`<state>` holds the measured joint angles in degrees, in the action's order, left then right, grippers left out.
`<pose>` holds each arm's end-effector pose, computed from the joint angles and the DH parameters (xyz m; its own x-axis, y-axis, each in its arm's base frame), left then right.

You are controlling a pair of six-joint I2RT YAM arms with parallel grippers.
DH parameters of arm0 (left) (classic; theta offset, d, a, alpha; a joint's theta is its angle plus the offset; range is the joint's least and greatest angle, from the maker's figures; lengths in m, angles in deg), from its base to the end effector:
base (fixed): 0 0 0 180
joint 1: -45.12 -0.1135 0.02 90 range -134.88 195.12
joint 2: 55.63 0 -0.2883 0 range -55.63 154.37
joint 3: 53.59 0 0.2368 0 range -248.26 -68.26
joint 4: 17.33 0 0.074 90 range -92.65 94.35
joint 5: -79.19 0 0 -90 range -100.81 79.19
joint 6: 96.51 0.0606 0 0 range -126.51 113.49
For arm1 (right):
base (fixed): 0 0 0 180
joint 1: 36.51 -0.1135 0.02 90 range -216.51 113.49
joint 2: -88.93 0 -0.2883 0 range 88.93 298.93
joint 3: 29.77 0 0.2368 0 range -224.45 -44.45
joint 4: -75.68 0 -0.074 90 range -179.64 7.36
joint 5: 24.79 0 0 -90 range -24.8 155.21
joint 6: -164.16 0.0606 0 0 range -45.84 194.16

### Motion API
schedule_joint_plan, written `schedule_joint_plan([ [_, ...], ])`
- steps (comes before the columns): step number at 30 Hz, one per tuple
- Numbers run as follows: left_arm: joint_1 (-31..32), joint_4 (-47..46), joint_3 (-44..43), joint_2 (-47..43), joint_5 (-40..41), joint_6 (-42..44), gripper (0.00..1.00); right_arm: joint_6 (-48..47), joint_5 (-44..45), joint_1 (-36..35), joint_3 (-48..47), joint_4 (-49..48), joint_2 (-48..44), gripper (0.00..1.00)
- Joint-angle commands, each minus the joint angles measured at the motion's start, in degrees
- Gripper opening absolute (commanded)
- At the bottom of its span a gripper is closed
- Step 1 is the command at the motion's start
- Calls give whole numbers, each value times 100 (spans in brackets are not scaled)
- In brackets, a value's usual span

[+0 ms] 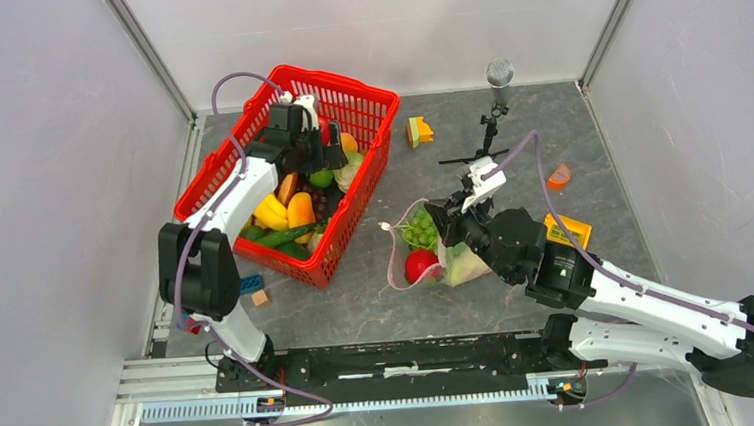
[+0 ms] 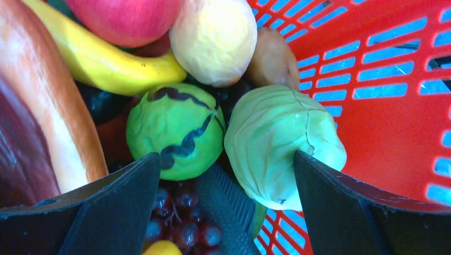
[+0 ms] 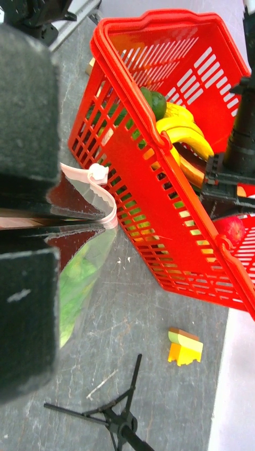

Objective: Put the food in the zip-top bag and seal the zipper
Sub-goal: Pick up the fake fruit from the bin.

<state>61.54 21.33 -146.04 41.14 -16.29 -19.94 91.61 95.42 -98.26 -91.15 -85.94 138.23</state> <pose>0.3709 -0.1153 0.2904 -0.7170 -0.0297 -0.6965 0.1870 0.9543 -0.2332 0.1164 0.1522 0.3678 -0.2068 0.1626 -0.9648 -0.4848 0.8395 0.2454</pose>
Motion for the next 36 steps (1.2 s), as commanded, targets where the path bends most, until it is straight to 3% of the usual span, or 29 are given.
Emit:
schedule_joint_plan([
  [1, 10, 804, -288, 828, 653, 390, 100, 297, -203, 13, 63, -315, -96, 7],
  [3, -67, 917, -342, 889, 344, 398, 100, 398, -299, 15, 73, -327, -99, 7],
  [7, -191, -458, 511, -136, -684, 26, 100, 446, -275, 15, 57, -275, -57, 7],
  [12, -282, 545, -229, 314, 70, 250, 100, 493, -223, 11, -15, -227, -28, 7],
  [14, -336, 509, -155, 431, 342, 305, 100, 513, -210, 14, -7, -230, -30, 7],
  [24, -412, 500, -172, 1073, 234, 305, 100, 652, -238, 15, 20, -295, -15, 7],
  [28, -412, 425, -155, 1132, 68, 256, 92, 739, -212, 14, 94, -291, -60, 7],
  [30, -412, 294, -114, 1090, 59, 211, 82, 782, -202, 15, 141, -300, -108, 7],
  [33, -412, 184, -151, 955, -151, 129, 56, 789, -195, 14, 150, -300, -168, 7],
  [36, -412, 69, -177, 570, -167, 7, 50, 796, -170, 11, 193, -312, -224, 7],
])
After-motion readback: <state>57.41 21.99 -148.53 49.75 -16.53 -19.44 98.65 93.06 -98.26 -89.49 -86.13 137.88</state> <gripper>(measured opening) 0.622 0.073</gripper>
